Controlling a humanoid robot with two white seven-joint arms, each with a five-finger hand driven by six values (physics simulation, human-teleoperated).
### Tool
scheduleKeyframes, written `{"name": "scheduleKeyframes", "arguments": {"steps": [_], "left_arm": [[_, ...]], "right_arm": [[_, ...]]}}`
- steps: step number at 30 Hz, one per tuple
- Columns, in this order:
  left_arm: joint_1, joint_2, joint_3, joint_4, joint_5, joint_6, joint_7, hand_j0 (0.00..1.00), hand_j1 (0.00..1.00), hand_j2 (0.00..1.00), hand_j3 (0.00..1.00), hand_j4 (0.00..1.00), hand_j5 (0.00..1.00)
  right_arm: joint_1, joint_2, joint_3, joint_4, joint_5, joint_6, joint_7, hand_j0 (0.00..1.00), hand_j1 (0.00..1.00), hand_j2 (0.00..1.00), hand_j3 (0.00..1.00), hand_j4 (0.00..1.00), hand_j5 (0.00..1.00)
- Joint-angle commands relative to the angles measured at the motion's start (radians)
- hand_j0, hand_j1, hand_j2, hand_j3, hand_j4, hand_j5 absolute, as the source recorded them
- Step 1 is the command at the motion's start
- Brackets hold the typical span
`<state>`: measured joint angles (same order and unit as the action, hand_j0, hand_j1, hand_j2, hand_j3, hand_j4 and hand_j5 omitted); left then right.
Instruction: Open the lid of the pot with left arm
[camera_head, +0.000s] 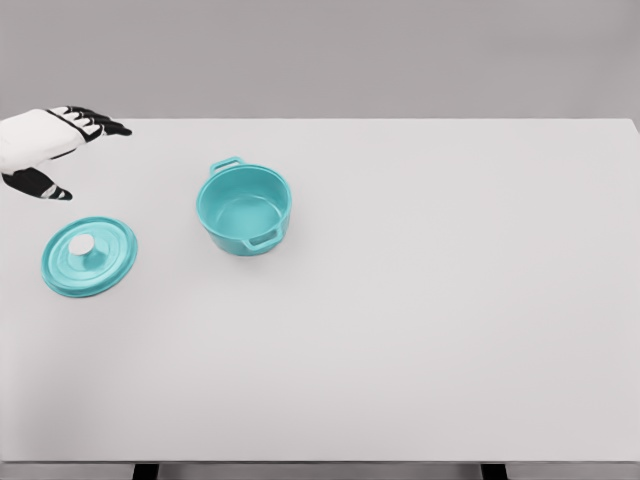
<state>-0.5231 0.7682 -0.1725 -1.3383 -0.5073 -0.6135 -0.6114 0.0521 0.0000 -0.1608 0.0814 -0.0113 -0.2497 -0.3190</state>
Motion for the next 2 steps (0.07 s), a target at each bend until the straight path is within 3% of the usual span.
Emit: {"name": "scheduleKeyframes", "arguments": {"steps": [1,2], "left_arm": [[0.000,-0.004,0.007,0.001,0.004,0.003,0.001,1.00,1.00,1.00,1.00,1.00,1.00],[0.000,-0.004,0.007,-0.001,0.004,0.003,0.001,1.00,1.00,1.00,1.00,1.00,1.00]], "right_arm": [[0.000,0.000,0.000,0.000,-0.001,0.000,0.000,1.00,1.00,1.00,1.00,1.00,1.00],[0.000,0.000,0.000,0.000,-0.001,0.000,0.000,1.00,1.00,1.00,1.00,1.00,1.00]]}}
